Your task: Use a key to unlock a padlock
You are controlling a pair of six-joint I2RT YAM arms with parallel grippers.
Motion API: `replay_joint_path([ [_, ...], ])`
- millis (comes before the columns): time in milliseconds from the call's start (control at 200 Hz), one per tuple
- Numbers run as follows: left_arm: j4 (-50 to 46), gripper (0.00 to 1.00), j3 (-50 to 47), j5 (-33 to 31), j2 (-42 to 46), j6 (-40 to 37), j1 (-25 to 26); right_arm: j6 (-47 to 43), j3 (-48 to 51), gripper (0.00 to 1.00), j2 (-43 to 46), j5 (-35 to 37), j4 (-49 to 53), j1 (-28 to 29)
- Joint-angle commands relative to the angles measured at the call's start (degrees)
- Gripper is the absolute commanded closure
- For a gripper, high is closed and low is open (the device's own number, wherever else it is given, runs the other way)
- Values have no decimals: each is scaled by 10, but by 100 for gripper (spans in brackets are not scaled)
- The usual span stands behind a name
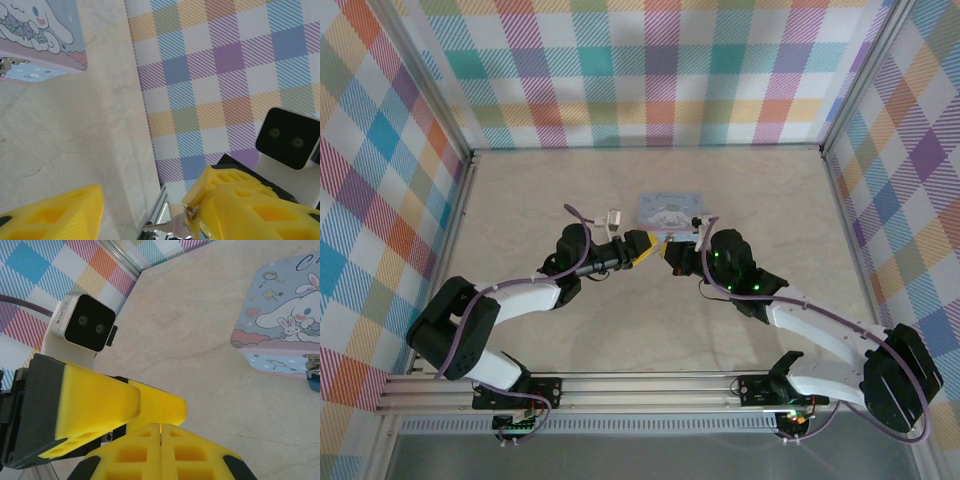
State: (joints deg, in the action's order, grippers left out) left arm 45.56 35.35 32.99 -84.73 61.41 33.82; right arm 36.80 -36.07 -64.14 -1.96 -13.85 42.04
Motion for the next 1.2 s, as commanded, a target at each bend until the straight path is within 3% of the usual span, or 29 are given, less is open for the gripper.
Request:
replay_joint_path([
  [0, 28, 40, 4, 7, 25, 11, -2, -12, 9, 100, 15, 14, -21, 4],
  [185, 25, 55, 11, 21, 15, 15, 3, -19, 4, 100, 12, 25, -22, 8],
  [255, 23, 57, 14, 23, 9, 14, 7, -18, 5, 100, 9, 26, -28, 9],
  [550, 84, 36, 15, 42, -16, 31, 15, 12, 7, 100, 7, 0, -64, 9],
  [670, 121, 34, 20, 53, -26, 36, 20, 28, 5, 100, -1, -21, -77, 9],
  [770, 140, 39, 26, 58, -31, 37, 24, 34, 5, 100, -5, -26, -79, 9],
  [890, 139, 58, 27, 64, -31, 35, 24, 33, 8, 100, 0, -21, -76, 8],
  [950, 139, 61, 26, 68, -31, 34, 25, 32, 9, 100, 2, -19, -76, 8],
  [1065, 140, 45, 26, 70, -29, 31, 27, 37, 7, 100, -3, -29, -80, 8],
  [1195, 144, 40, 36, 76, -34, 27, 35, 46, 9, 100, -10, -38, -94, 8],
])
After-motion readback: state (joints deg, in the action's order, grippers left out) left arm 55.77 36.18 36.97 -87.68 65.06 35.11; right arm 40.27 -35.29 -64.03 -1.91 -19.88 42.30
